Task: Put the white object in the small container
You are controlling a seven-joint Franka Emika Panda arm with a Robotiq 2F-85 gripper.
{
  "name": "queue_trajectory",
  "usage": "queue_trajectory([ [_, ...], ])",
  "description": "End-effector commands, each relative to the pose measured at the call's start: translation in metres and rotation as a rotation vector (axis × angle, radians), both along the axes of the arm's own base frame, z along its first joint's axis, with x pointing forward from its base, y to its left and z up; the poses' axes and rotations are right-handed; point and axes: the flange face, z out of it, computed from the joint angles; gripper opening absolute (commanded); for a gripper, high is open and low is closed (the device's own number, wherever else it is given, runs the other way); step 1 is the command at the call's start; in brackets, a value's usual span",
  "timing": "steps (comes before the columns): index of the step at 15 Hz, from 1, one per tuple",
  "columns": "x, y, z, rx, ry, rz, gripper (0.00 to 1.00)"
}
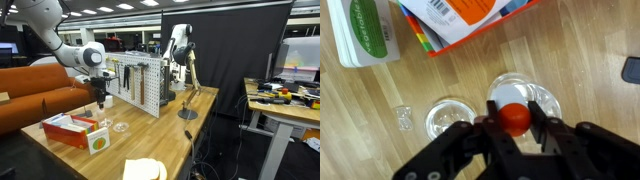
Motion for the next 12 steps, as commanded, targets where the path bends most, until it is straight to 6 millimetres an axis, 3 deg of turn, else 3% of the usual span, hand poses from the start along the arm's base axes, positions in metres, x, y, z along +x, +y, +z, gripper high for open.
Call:
queue_trajectory([
  [1, 0.016, 0.005, 0.0, 0.017, -0.015, 0.033, 0.09],
  [5, 0.024, 0.014, -0.011, 0.015, -0.005, 0.057, 0.09],
  [6, 0.024, 0.015, -0.014, 0.013, 0.001, 0.061, 0.59],
  [8, 0.025, 0.017, -0.018, 0.007, 0.007, 0.059, 0.66],
  [11, 0.027, 0.02, -0.012, 0.011, -0.006, 0.06, 0.87],
  [12, 0.024, 0.02, -0.019, 0.012, -0.012, 0.048, 0.68],
])
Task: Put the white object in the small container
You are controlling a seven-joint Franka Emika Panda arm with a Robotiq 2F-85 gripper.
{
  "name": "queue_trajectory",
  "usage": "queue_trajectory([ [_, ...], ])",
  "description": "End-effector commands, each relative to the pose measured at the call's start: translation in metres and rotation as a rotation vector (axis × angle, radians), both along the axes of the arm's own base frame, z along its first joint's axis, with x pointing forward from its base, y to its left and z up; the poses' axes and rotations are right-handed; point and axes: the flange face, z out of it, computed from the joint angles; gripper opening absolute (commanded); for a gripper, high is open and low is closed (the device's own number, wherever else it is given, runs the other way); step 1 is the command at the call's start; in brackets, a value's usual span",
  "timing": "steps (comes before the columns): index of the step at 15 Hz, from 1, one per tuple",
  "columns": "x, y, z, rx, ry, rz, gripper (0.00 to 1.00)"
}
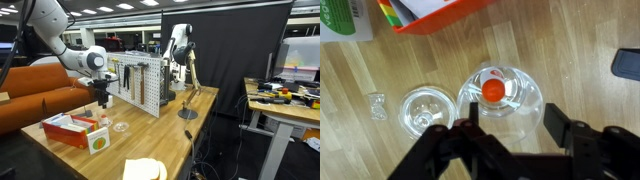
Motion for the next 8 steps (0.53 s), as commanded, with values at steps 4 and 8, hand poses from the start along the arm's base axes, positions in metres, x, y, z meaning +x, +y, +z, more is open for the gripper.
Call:
queue_trajectory([
  [4, 0.0025, 0.0015, 0.0032, 0.002, -0.005, 0.0, 0.87],
  [8, 0.0024, 0.0016, 0.0031, 0.002, -0.004, 0.001, 0.87],
])
